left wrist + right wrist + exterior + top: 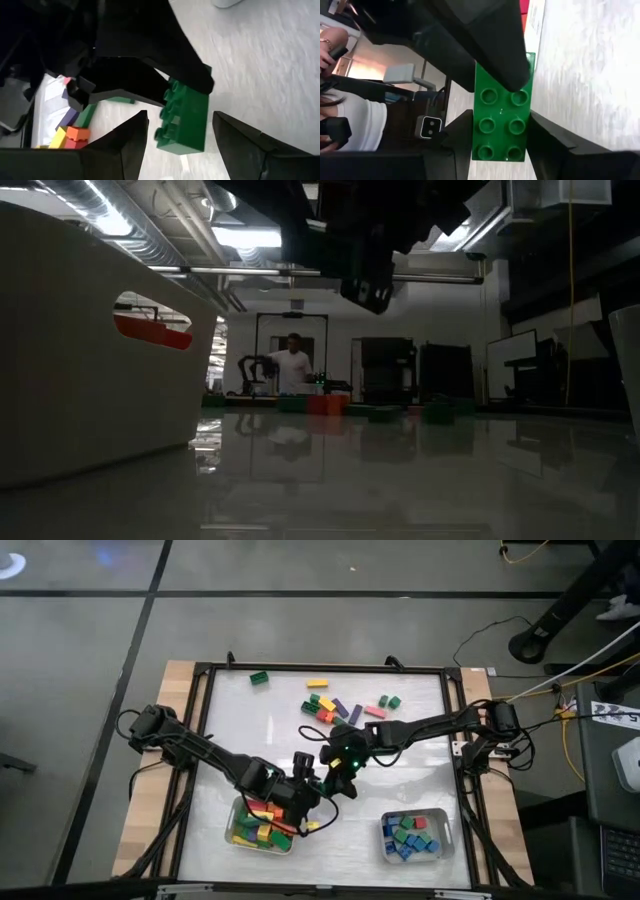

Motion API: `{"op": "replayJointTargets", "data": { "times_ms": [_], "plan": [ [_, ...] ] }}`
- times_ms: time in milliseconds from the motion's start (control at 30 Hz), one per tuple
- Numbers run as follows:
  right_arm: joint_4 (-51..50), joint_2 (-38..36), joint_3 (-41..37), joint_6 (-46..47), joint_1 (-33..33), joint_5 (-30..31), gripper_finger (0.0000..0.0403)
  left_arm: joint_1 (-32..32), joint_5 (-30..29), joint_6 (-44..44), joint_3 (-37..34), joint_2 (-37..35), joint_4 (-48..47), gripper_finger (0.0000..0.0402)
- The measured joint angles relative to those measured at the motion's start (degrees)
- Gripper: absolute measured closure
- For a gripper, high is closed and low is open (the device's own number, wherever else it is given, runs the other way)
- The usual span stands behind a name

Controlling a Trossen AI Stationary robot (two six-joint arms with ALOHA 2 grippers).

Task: Sort blocks by size
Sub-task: Put the rectangular green game piece into the white bin

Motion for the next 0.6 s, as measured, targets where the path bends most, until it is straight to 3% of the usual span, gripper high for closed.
{"op": "replayJointTargets", "data": {
  "times_ms": [200,500,600],
  "plan": [
    [1.03,0.0,0.0,-0.01,-0.09,0.0,0.0245,0.11,0.05,-0.01,0.0,0.0,-0.46,0.0202],
    [2.82,0.0,0.0,0.17,-0.19,-0.28,0.0244,0.07,0.2,0.32,0.0,0.0,-1.62,0.0313],
    [2.94,0.0,0.0,0.2,-0.18,0.09,0.0244,0.07,0.15,0.3,0.0,0.0,-2.07,0.0314]
  ]
}}
